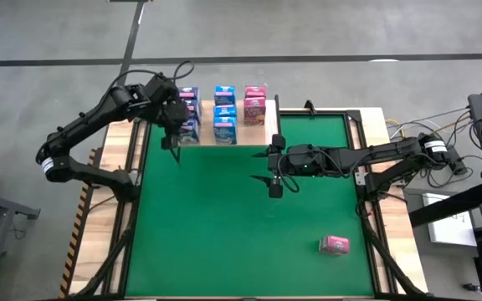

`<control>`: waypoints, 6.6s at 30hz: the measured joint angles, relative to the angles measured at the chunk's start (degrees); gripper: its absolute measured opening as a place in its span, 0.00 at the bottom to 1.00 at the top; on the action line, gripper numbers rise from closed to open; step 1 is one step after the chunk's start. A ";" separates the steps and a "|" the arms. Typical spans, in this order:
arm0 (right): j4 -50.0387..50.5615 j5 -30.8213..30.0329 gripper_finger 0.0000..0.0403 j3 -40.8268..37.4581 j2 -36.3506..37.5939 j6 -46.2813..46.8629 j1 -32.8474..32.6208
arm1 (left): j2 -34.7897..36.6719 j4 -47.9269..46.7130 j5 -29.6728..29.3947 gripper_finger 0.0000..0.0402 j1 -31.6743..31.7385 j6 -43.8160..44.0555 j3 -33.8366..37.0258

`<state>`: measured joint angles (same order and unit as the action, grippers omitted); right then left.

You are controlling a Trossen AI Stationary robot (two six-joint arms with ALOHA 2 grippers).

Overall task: Stack cereal on shelf
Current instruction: Put the blue cereal box on the shelf aligned with the other blue boxes, then put the pink cereal box on the shelf aligned with the other pink boxes

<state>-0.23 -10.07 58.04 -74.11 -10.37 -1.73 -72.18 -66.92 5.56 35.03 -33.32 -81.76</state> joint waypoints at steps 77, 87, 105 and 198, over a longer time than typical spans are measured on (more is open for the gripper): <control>48.73 14.02 0.71 16.72 -0.04 60.81 -6.55 | 12.68 64.05 -15.56 0.53 -49.27 26.53 28.23; 50.86 14.99 0.71 16.71 -0.04 70.43 -14.64 | 12.63 80.79 -15.54 0.53 -49.29 27.06 38.55; 63.98 8.98 0.71 30.63 -17.52 60.07 -25.90 | 12.33 98.89 -15.43 0.53 -49.90 36.35 50.32; 59.38 -9.27 0.64 -0.17 -2.14 87.56 -60.13 | 9.49 102.07 -15.54 0.53 -52.84 41.38 50.62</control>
<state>59.15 -19.34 57.87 -76.25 77.19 -61.86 -62.70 35.15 -9.98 -17.81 8.05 -31.14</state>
